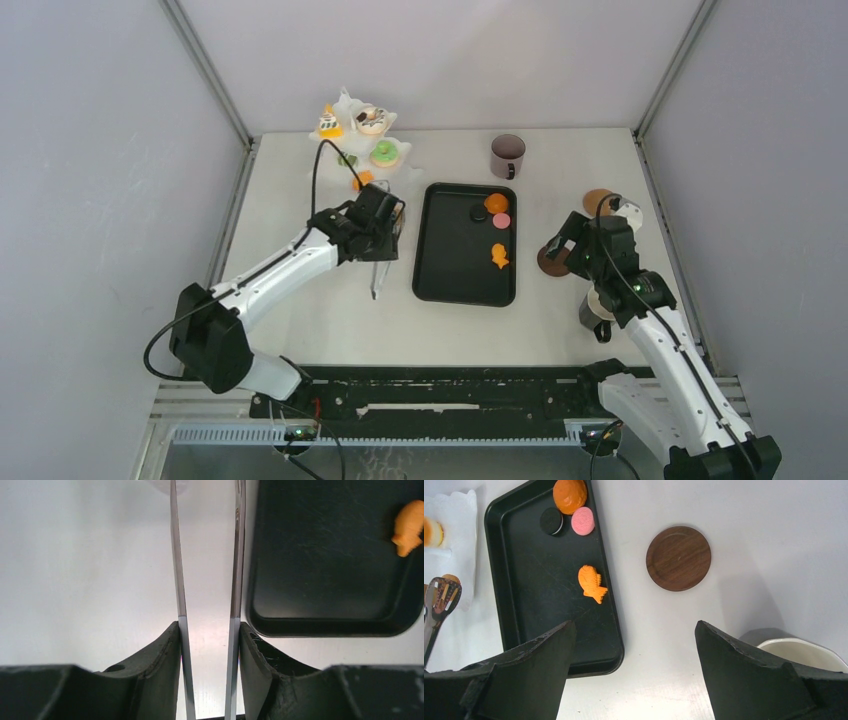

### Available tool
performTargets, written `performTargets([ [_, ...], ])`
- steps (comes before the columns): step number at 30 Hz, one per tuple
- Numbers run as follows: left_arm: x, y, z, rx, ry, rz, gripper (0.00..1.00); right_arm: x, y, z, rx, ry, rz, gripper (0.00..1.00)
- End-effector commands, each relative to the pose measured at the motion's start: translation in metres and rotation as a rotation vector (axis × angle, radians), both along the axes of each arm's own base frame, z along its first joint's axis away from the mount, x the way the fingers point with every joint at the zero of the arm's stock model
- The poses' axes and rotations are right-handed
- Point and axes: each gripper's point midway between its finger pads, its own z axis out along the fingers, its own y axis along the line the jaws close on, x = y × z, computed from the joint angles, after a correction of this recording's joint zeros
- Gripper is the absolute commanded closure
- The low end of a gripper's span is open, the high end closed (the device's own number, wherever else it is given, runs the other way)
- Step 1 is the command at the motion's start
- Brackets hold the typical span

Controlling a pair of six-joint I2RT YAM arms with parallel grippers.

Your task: Serve the afternoon tea

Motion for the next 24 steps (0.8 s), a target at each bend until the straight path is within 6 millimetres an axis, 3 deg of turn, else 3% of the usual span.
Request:
performTargets([
  [1,0.014,0.023,0.011,-0.029,-0.072,0.091,0.72,0.008,0.001,0.010,0.011,-0.052,0.002,0.03],
  [9,0.028,0.058,-0.011,-0.018,-0.080,0.232,0.72,0.005,0.002,0.006,0.017,-0.040,0.002,0.04],
  [16,0.053,0.088,-0.011,0.010,-0.096,0.315,0.72,0.006,0.004,0.005,0.023,-0.039,0.012,0.04],
  [24,0.075,0.102,-0.021,0.006,-0.085,0.340,0.70,0.003,0.004,0.008,0.026,-0.045,0.009,0.04],
])
